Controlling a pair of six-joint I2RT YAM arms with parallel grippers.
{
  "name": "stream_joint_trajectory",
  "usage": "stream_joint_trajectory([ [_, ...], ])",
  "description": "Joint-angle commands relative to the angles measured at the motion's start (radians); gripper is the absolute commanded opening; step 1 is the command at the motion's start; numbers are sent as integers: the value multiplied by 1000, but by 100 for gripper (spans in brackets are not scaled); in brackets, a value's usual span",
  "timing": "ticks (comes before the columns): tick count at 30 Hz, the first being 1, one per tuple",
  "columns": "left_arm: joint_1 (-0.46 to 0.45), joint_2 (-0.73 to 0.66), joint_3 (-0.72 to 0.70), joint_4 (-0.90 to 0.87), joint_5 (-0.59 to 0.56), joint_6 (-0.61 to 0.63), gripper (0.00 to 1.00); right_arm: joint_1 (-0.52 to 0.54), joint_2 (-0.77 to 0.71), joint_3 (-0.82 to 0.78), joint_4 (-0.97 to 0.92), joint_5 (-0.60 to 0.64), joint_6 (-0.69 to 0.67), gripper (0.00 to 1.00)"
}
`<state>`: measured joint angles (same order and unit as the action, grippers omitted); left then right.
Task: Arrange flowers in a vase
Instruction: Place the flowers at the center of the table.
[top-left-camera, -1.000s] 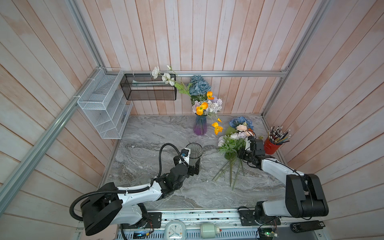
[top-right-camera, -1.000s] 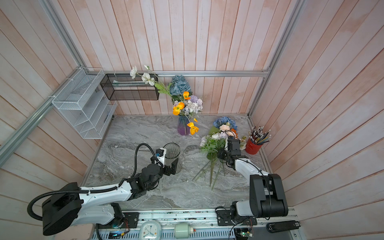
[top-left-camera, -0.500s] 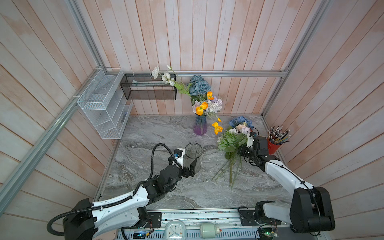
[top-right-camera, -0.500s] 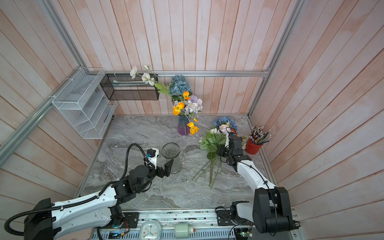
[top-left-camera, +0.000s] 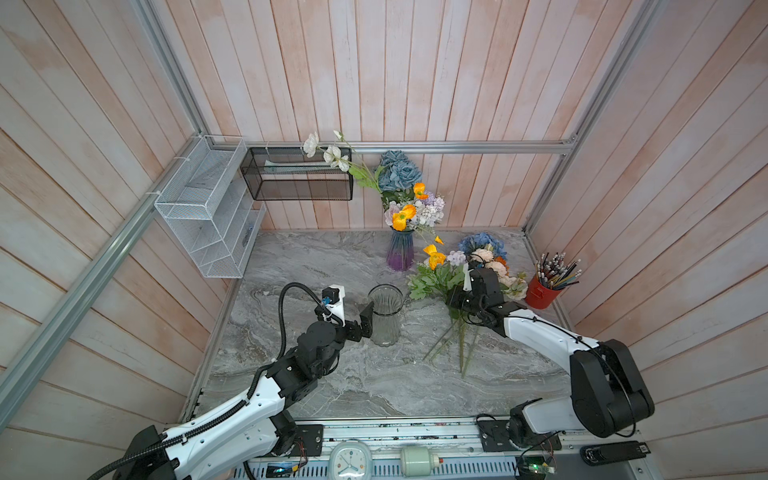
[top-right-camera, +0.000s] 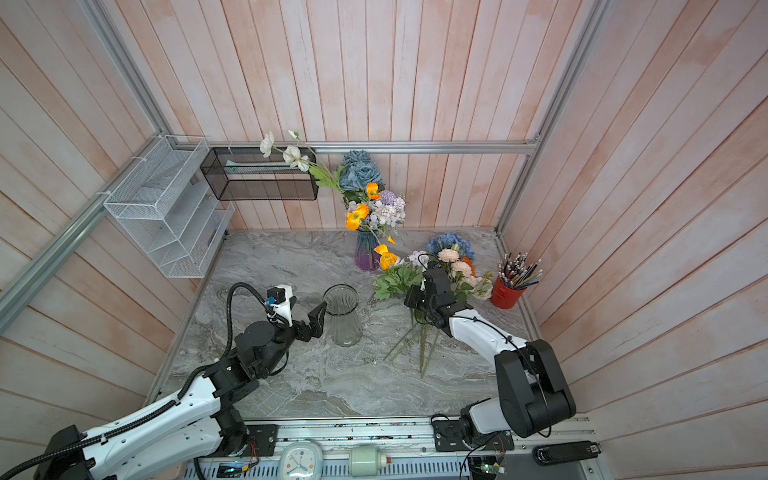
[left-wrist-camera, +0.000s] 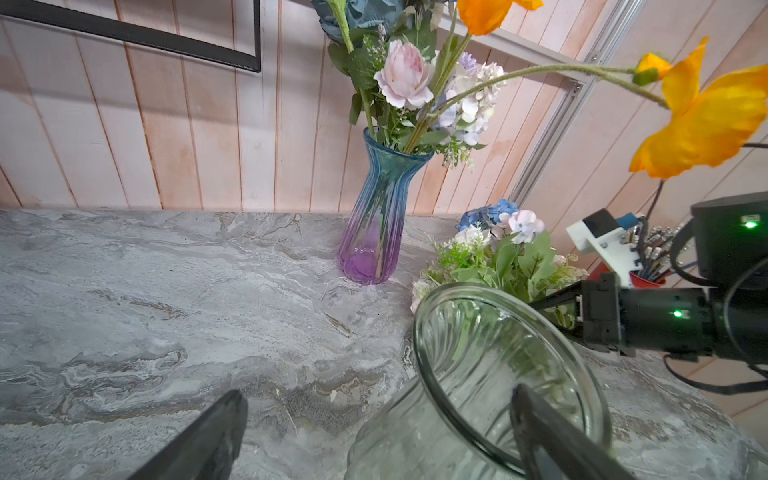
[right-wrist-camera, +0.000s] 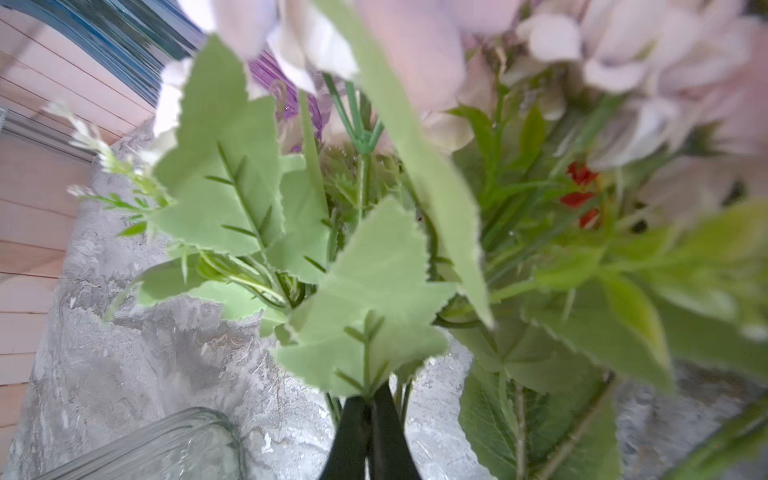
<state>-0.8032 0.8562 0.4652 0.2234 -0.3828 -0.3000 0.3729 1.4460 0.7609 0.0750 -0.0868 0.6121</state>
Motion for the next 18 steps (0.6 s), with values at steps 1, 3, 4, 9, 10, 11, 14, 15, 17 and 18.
stream_joint_trajectory([
  [1,4,-13,-7,-2,31,-8,100,17,34,-4,100,4,72,1],
  [3,4,-18,-5,-6,24,-5,100,17,46,7,87,-9,68,10],
  [4,5,-24,-4,-10,15,-5,100,17,44,11,74,-8,61,15],
  [9,37,-58,28,-50,-14,13,100,11,-36,15,-17,24,5,30],
  [10,53,-61,41,-66,-21,14,100,5,-63,13,-38,23,-6,34],
  [11,70,-63,54,-79,-24,11,100,-4,-84,10,-56,23,-13,36],
  [14,146,-62,78,-86,19,11,100,-59,-155,-8,-100,8,-32,38],
  [15,173,-59,80,-78,37,11,100,-88,-171,-8,-122,-3,-46,38],
  [17,221,-50,85,-66,66,5,100,-153,-194,-8,-160,-32,-67,38],
  [18,247,-43,85,-58,85,0,100,-189,-206,-13,-167,-46,-77,38],
])
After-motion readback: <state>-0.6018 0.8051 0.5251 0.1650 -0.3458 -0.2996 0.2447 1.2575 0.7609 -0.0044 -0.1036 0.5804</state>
